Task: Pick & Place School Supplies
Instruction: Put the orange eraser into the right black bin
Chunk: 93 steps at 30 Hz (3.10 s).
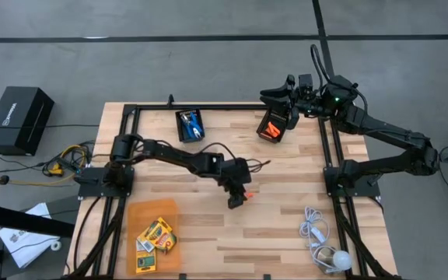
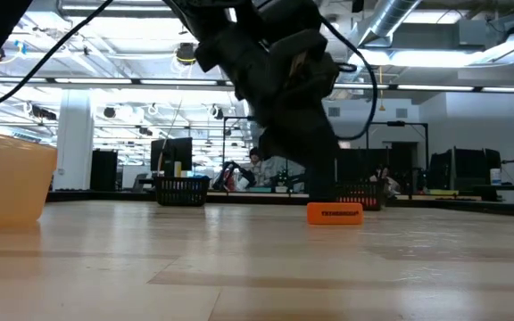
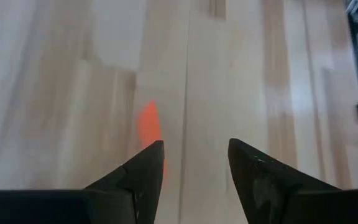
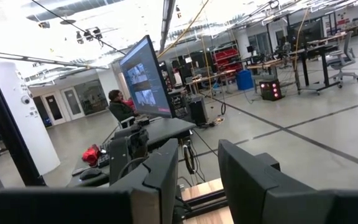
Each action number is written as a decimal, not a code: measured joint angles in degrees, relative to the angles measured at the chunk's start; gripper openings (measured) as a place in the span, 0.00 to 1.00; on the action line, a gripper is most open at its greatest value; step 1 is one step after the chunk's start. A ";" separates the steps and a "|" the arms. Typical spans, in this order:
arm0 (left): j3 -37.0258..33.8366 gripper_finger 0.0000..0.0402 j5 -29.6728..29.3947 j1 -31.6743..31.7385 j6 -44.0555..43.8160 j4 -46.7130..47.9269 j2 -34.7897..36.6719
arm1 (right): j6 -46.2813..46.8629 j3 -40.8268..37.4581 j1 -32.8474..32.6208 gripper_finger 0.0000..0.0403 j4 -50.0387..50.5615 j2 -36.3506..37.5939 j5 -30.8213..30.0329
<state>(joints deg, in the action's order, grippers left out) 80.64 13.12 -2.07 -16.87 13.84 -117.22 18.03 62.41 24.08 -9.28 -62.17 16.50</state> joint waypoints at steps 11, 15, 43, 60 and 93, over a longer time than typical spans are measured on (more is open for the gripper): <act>-0.01 0.44 -1.75 0.44 -0.21 1.72 -2.15 | -0.64 -0.02 0.00 0.26 0.02 0.00 0.49; -0.06 0.44 0.77 0.05 -1.55 2.69 -4.07 | -0.64 -0.02 0.00 0.26 0.26 0.01 0.64; 0.07 0.42 0.29 -0.02 -4.50 -0.35 -6.23 | -0.64 -0.01 0.04 0.27 0.22 0.02 1.70; 0.24 0.14 -0.99 0.24 -4.84 -3.30 -10.25 | -0.45 -0.01 -0.07 0.27 -0.02 0.02 1.68; -0.13 0.06 -2.80 23.18 -2.65 -22.05 3.43 | -0.55 4.24 -0.11 0.27 -5.70 0.04 3.15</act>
<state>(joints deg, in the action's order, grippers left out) 80.51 10.32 21.11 -19.52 -8.21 -113.80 17.47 66.65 23.97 -14.98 -62.13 19.65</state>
